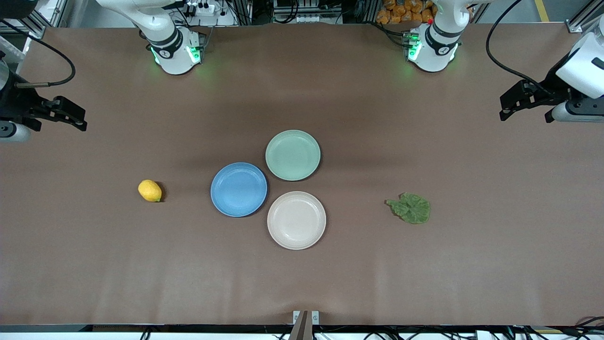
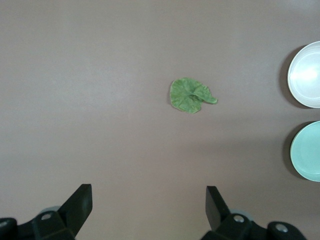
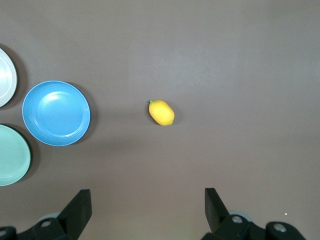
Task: Place lemon and lettuce in plates
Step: 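Reach the left gripper down toward the green lettuce leaf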
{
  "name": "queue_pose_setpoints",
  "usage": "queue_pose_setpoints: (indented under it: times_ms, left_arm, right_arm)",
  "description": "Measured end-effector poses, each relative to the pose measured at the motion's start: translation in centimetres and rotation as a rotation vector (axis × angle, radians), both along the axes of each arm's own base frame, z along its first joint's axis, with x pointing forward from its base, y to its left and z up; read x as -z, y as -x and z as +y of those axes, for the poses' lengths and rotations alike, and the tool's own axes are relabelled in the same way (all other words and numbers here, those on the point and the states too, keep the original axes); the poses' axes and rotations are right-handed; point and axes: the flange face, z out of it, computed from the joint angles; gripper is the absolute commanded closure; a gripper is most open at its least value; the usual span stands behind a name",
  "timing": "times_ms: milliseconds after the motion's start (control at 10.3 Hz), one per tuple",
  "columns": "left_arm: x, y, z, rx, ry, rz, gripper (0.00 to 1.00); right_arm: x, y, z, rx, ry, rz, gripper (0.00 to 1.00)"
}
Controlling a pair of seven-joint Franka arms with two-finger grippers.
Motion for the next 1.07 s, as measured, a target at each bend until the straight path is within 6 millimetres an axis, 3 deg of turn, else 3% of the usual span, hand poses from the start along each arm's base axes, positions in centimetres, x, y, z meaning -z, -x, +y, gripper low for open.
queue_pose_setpoints:
  times_ms: [292, 389, 486, 681, 875, 1069]
  left_arm:
    - [0.6, -0.3, 0.0, 0.000, 0.002, 0.013, 0.00]
    - [1.8, -0.7, -0.3, 0.002, 0.021, 0.043, 0.00]
    - [4.4, -1.5, -1.3, 0.016, 0.050, 0.096, 0.00]
    - [12.1, -4.6, -4.8, 0.036, 0.075, 0.169, 0.00]
    - [21.6, -8.0, -9.5, 0.038, 0.093, 0.180, 0.00]
    - [30.1, -10.6, -11.5, 0.050, 0.094, 0.143, 0.00]
  right_arm:
    - [0.1, 0.0, 0.1, -0.001, -0.010, 0.001, 0.00]
    - [0.1, 0.0, 0.1, -0.001, -0.011, 0.002, 0.00]
    - [0.1, 0.0, 0.1, -0.001, -0.011, 0.003, 0.00]
    - [0.3, -0.1, 0.1, -0.001, -0.011, 0.005, 0.00]
    - [0.5, -0.2, 0.1, 0.001, -0.011, 0.008, 0.00]
    - [0.8, -0.4, -0.4, 0.009, -0.011, 0.013, 0.00]
